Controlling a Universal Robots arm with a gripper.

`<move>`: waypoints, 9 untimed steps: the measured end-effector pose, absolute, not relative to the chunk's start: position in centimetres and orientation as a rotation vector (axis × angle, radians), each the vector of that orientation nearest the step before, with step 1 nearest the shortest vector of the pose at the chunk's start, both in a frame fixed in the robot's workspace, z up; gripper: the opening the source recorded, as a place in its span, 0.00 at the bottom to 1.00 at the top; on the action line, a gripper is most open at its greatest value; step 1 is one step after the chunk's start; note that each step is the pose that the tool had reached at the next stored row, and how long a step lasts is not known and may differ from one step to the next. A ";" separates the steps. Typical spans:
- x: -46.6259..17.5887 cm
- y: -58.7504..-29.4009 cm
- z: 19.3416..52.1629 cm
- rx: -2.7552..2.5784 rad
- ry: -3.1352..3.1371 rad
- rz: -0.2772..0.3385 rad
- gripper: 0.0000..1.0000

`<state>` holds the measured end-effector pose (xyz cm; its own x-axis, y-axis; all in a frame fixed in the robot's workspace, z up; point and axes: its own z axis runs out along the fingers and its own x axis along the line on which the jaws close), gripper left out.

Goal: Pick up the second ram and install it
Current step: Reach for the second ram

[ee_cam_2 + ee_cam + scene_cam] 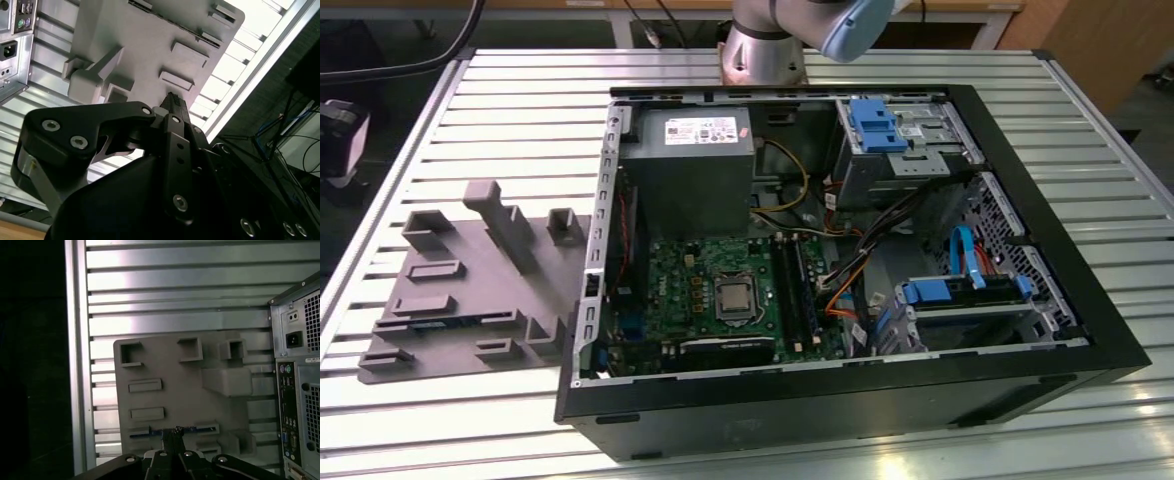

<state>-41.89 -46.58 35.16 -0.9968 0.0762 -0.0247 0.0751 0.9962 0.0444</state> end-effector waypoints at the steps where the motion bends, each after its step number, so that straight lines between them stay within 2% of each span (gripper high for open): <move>1: -41.9 -46.6 35.1 0.118 3.112 0.068 0.11; 9: -41.9 -47.0 34.5 0.118 3.112 0.068 0.11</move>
<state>-41.86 -46.99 34.46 -0.9968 0.0762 -0.0246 0.0751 0.9962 0.0444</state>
